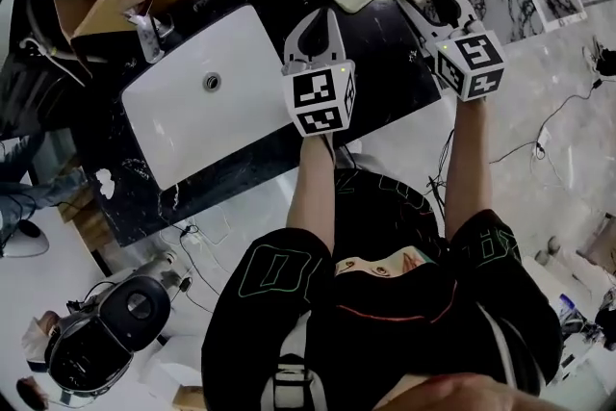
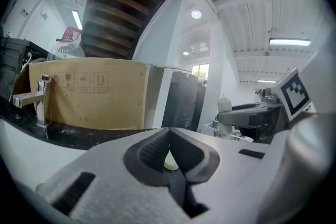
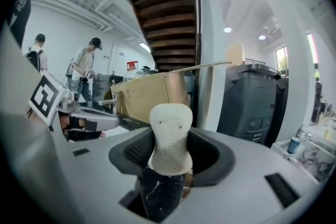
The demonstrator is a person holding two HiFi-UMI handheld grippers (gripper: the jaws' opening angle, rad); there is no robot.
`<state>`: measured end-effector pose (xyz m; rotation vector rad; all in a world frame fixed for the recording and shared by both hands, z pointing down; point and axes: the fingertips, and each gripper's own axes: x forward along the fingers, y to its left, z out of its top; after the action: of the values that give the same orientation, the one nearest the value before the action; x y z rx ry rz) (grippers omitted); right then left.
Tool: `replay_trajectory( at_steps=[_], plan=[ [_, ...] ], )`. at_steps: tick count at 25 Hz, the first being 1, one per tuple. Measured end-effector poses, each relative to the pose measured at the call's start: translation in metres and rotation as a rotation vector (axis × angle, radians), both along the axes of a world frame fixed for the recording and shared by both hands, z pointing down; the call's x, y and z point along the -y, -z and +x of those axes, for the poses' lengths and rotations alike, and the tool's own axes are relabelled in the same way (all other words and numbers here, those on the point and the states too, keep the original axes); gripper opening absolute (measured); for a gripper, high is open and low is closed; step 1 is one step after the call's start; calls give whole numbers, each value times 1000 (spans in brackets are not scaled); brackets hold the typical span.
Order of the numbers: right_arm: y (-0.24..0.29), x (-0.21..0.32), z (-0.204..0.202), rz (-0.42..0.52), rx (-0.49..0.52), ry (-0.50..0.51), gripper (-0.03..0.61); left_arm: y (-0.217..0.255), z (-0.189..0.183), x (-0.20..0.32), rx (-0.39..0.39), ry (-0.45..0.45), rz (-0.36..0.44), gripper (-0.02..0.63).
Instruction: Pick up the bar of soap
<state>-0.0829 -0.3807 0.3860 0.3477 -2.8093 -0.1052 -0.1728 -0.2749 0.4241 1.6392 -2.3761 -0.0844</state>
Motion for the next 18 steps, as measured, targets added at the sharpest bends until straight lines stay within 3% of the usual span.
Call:
replay_trajectory(
  at_steps=[9, 18],
  plan=[
    [23, 8, 68, -93, 183, -195, 206, 33, 32, 13, 86, -52, 25, 8],
    [44, 23, 134, -59, 254, -310, 206, 72, 63, 38, 164, -125, 80, 8]
  ],
)
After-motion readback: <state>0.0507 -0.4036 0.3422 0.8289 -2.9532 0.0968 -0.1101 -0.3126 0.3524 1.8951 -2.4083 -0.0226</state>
